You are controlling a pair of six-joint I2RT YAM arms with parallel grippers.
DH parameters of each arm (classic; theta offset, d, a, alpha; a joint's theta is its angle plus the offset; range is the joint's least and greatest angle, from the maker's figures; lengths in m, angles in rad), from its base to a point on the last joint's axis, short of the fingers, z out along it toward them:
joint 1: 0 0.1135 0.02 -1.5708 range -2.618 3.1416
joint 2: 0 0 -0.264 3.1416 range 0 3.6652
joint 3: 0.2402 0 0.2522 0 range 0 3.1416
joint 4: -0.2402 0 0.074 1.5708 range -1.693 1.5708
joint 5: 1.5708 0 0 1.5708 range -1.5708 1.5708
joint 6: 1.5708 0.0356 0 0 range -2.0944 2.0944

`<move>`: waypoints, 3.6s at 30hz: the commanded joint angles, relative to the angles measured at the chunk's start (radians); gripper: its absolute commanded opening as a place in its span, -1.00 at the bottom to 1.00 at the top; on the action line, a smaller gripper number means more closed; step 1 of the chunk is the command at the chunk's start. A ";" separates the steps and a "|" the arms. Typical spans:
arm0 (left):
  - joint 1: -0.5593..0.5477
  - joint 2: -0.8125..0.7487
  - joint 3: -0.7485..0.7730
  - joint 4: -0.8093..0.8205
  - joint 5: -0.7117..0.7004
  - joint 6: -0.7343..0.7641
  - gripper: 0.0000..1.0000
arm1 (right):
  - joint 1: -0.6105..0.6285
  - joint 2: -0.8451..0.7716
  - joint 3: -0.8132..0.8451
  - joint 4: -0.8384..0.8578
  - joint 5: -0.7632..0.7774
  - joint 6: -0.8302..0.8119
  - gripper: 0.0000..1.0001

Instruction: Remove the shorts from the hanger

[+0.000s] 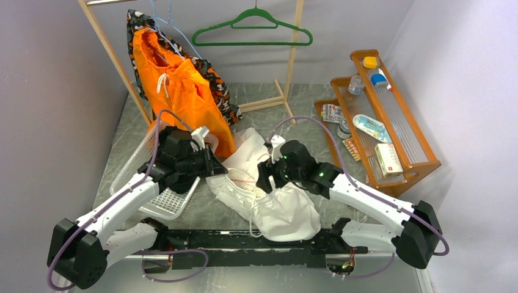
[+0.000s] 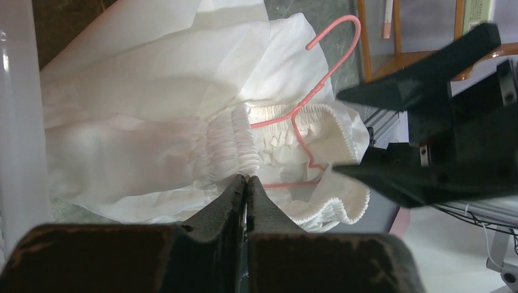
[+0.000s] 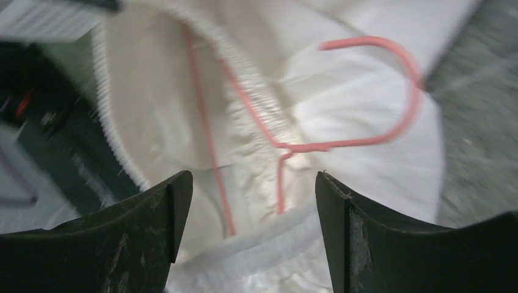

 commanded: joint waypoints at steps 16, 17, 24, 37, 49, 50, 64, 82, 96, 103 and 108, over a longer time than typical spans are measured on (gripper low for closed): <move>-0.052 0.011 -0.008 -0.003 -0.018 0.038 -0.86 | -0.003 0.095 -0.130 0.218 0.343 0.679 0.19; -0.053 0.012 -0.007 -0.006 -0.018 0.040 -0.86 | -0.002 0.103 -0.144 0.234 0.345 0.696 0.21; -0.060 0.008 -0.011 -0.003 -0.022 0.038 -0.86 | -0.001 0.158 -0.238 0.555 0.193 0.643 -0.24; -0.068 -0.008 0.057 -0.105 -0.124 0.054 -0.86 | -0.002 -0.095 -0.236 0.492 0.117 0.283 -1.00; -0.071 0.054 0.229 -0.308 -0.450 0.037 -0.86 | -0.001 -0.325 -0.140 0.158 -0.012 -0.032 -1.00; -0.070 0.068 0.243 -0.337 -0.488 0.029 -0.86 | -0.002 -0.334 -0.125 0.122 0.020 -0.045 -1.00; -0.069 0.102 0.236 -0.346 -0.520 -0.020 -0.86 | -0.001 -0.777 -0.281 0.229 0.181 -0.040 -1.00; -0.290 -0.025 0.174 -0.021 -0.287 -0.037 0.24 | 0.000 -0.294 -0.179 0.371 0.459 0.273 -1.00; -0.385 0.174 0.037 0.495 -0.511 -0.630 0.45 | 0.000 -0.379 -0.274 0.409 0.405 0.260 -1.00; -0.428 0.175 0.042 0.563 -0.591 -0.671 0.48 | 0.000 -0.368 -0.276 0.392 0.382 0.242 -1.00; -0.428 0.249 0.087 0.501 -0.577 -0.706 0.47 | 0.000 -0.380 -0.297 0.461 0.323 0.246 -1.00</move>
